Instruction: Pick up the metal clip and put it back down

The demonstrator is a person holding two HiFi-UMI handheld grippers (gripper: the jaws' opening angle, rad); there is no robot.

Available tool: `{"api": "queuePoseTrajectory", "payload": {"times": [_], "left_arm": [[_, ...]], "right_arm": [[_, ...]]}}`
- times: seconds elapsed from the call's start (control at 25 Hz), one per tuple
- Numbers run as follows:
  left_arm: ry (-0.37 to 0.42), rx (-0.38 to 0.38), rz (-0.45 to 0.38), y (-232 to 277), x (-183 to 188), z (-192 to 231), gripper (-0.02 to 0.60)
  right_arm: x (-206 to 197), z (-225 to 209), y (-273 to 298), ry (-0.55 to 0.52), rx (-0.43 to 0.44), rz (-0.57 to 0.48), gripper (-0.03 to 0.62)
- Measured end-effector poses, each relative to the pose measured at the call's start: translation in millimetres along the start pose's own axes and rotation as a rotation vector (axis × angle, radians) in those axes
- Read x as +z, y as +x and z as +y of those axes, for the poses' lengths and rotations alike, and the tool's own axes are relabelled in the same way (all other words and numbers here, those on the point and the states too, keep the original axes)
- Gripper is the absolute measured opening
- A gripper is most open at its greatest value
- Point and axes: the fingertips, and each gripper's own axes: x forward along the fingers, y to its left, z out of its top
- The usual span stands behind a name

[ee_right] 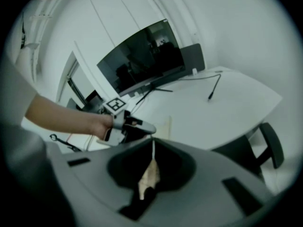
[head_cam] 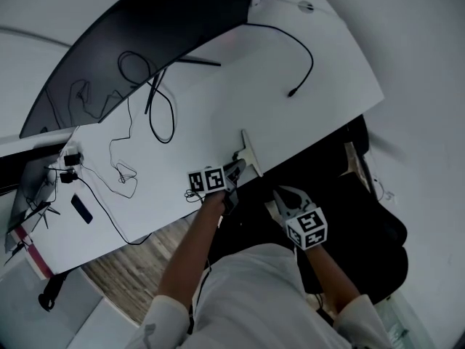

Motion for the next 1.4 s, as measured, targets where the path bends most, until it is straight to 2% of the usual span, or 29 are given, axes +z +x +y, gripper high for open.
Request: {"api": "queuePoseTrajectory", "payload": {"times": [0.16,0.56,0.96,1.4], "left_arm": [[0.011,-0.032,-0.01,-6.6,3.0,-8.7,0.038],[0.006,-0.054,-0.051,-41.7,13.6,-16.7,0.037],[0.001,-0.073,-0.096,-86.6,27.6,-6.3,0.038],[-0.025,-0.062,-0.15,-139.1,45.7,21.0,0.038]], "right_arm": [[6.5,5.3,-2.7,-0.019,0.004,-0.005,0.035],[14.9,35.4,-2.1,-0.092,0.028,0.008,0.035],[35.4,67.5,6.8,-0.201,0.064,0.023,0.035],[51.7,104.3,32.7,-0.309,0.123,0.055,0.035]]}}
